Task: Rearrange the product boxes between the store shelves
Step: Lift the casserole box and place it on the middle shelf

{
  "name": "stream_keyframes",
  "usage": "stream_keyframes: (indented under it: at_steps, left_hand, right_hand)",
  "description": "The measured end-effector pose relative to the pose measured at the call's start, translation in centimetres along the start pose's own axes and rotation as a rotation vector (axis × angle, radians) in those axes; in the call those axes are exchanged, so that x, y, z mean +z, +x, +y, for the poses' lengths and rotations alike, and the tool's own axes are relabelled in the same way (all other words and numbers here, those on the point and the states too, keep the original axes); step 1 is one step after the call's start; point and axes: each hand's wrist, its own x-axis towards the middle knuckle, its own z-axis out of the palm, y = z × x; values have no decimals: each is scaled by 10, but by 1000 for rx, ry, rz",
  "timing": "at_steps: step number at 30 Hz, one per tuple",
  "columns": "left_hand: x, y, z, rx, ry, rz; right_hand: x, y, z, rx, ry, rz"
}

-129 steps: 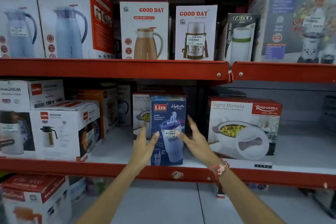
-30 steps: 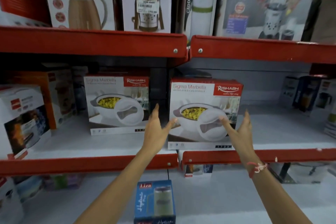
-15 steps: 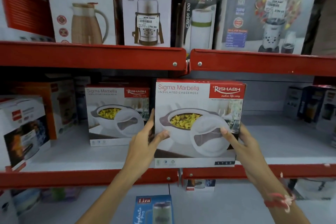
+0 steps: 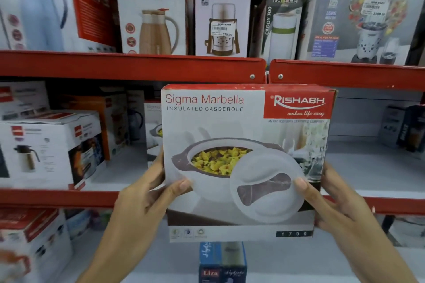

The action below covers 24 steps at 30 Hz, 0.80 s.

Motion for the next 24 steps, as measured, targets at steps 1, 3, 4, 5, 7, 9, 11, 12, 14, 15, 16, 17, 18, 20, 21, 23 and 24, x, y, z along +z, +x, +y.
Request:
stream_keyframes:
  at_steps: [1,3,4,5,7,9,11,12,14,15,16,17,18,20,21,23,24]
  left_hand:
    - [-4,-4,0,8,9,7]
    - [-11,-10,0,7,15,12]
    - [-14,-11,0,3,18,13]
    - [-17,-13,0,0,16,14]
    - [-23,-15,0,-3,13,15]
    - [-29,-17,0,-14,11,13]
    - [-34,-16,-2,-17,14,8]
    - [-37,-14,-4,-17,15,5]
    - [-42,-7,-12,-13,17,-3]
    - [-45,-2,-17,-9,22,-8]
    - [-48,4,-23,-2,30,-15]
    - [-51,11,-30,6,38,-22]
    - [-53,19,-38,10,46,-27]
    - [-59,35,-57,16,63,-26]
    - [-63,44,-66,21,71,-22]
    - [-70,60,-84,23,95,-12]
    - [-74,67,-92,21,105,-10]
  right_hand:
    - [4,-4,-1,-2,-1,0]
    - [11,-9,-2,1,-9,-2]
    - [14,-11,-2,1,-17,-5]
    - [17,-12,-2,2,-23,-6]
    - [22,-15,-4,6,-29,-6]
    - [27,-16,-5,4,-29,-16]
    - [33,-15,-3,10,-18,-21]
    - [37,-13,-1,19,-6,-13]
    - [45,-6,7,34,13,5]
    - [50,-1,12,34,15,11]
    - [57,5,17,26,12,14]
    - [63,12,24,10,4,19]
    - [70,20,30,-6,-3,24]
    - [85,38,45,-16,-12,30]
    - [93,46,51,-13,-12,30]
    - [108,63,65,-11,-17,27]
    - [115,71,73,-14,-22,24]
